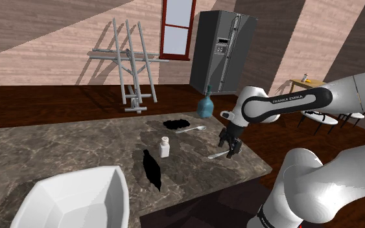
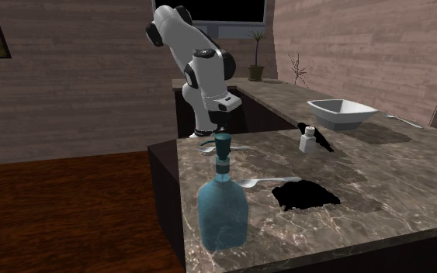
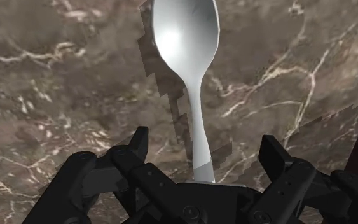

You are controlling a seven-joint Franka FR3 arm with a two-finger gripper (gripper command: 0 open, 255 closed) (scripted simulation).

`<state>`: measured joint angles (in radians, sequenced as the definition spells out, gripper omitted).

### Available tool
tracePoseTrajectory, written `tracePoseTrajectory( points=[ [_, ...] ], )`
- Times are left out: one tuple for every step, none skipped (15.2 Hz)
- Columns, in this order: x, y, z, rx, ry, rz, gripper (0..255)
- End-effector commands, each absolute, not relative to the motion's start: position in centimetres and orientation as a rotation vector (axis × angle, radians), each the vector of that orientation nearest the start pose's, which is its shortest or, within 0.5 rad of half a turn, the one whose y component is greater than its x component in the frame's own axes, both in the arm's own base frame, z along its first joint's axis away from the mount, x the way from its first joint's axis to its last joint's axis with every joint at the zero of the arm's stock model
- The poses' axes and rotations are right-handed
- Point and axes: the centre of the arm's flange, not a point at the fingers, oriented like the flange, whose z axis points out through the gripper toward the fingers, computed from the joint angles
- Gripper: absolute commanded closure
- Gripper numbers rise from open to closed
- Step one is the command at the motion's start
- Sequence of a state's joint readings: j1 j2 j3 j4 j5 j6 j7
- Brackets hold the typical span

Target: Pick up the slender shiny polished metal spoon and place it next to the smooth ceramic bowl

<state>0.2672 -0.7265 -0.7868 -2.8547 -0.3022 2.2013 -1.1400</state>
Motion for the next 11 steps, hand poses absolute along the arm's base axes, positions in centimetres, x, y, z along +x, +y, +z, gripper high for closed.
tracePoseTrajectory(
  points=[
    [29.62,-12.95,33.31,-2.584,-1.364,-0.208,255],
    [29.62,-12.95,33.31,-2.584,-1.364,-0.208,255],
    [29.62,-12.95,33.31,-2.584,-1.364,-0.208,255],
    [29.62,-12.95,33.31,-2.584,-1.364,-0.208,255],
    [29.62,-12.95,33.31,-2.584,-1.364,-0.208,255],
    [29.62,-12.95,33.31,-2.584,-1.364,-0.208,255],
    [29.62,-12.95,33.31,-2.584,-1.364,-0.208,255],
    [29.62,-12.95,33.31,-2.584,-1.364,-0.208,255],
    [29.62,-12.95,33.31,-2.584,-1.364,-0.208,255],
    [29.62,-12.95,33.31,-2.584,-1.364,-0.208,255],
    [29.61,-12.95,33.83,-2.584,-1.364,-0.208,255]
  ],
)
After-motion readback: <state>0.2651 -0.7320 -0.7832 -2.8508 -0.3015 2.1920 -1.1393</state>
